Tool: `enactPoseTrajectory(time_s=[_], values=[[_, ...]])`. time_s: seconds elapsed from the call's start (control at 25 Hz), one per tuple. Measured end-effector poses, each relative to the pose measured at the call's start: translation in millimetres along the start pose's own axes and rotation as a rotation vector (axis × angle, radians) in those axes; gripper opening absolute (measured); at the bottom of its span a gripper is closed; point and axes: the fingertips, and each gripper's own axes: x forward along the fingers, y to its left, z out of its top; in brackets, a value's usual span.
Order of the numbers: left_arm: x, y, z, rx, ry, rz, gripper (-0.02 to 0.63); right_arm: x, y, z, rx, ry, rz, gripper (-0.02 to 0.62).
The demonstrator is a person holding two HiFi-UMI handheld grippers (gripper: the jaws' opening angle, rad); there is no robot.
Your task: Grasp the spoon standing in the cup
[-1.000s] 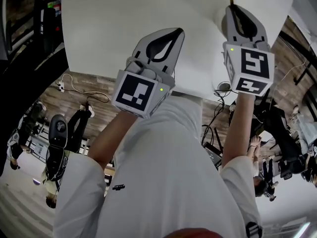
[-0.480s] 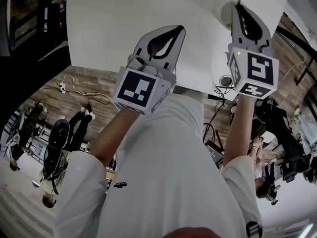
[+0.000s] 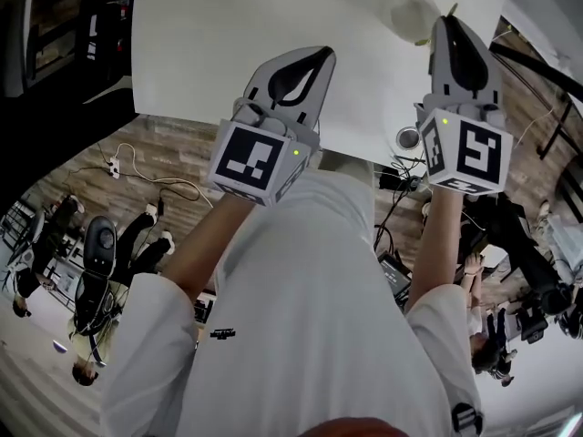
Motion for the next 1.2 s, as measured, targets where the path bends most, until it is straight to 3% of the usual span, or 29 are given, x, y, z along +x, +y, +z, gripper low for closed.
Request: enactPoseTrajectory(time_s=[0.6, 1.2], values=[[-31, -42, 46, 0.046, -0.065, -0.009, -0.005, -91, -1, 47, 0.012, -0.1, -0.02, 0.032], [-60, -57, 67, 0.116, -0.103, -0.005, -0.005, -166, 6, 32, 0.062, -0.127, -0.083, 0.032]])
